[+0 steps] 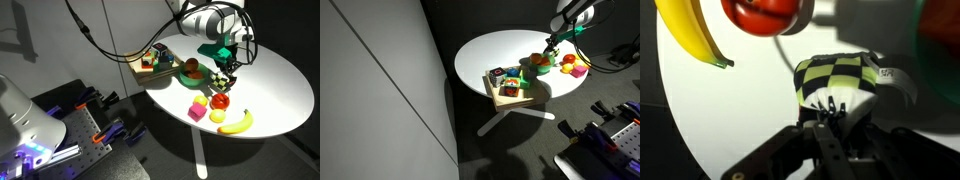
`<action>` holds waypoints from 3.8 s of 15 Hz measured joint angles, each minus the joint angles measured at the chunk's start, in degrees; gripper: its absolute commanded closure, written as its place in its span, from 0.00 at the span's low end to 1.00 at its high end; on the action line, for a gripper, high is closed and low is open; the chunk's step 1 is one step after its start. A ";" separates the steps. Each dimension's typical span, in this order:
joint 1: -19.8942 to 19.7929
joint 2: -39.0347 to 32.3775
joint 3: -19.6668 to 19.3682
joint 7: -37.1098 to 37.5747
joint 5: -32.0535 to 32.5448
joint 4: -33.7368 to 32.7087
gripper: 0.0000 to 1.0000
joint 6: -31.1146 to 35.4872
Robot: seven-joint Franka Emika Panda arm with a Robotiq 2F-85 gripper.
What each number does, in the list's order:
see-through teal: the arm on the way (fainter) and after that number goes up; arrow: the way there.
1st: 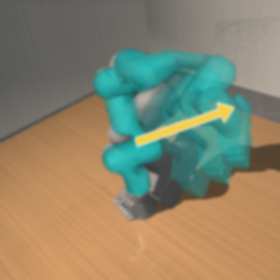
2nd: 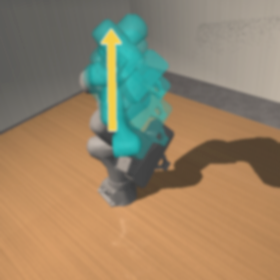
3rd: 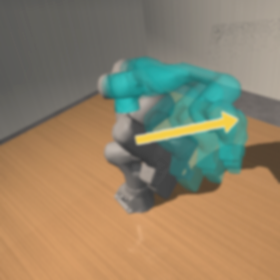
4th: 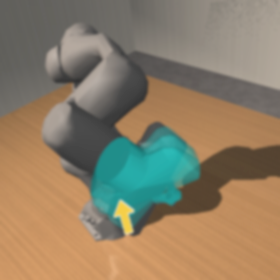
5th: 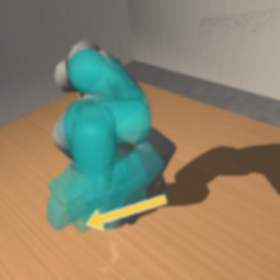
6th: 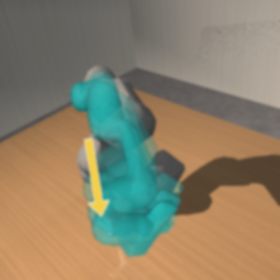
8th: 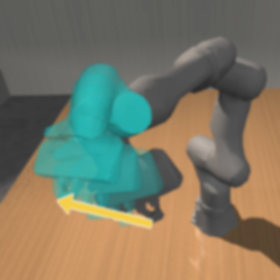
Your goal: Put the toy pillow block in the box
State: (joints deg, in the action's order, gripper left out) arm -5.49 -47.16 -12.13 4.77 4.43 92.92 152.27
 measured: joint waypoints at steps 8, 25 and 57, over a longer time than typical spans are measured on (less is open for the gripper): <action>1.57 6.12 0.51 2.37 -0.14 1.48 0.94 -0.06; 1.68 25.00 9.64 -0.95 -1.94 13.87 0.95 -20.06; 11.48 25.60 11.76 -0.93 1.04 15.59 0.95 -15.71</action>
State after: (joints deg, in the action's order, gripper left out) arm 6.00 -21.56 -0.37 3.84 5.48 108.50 136.56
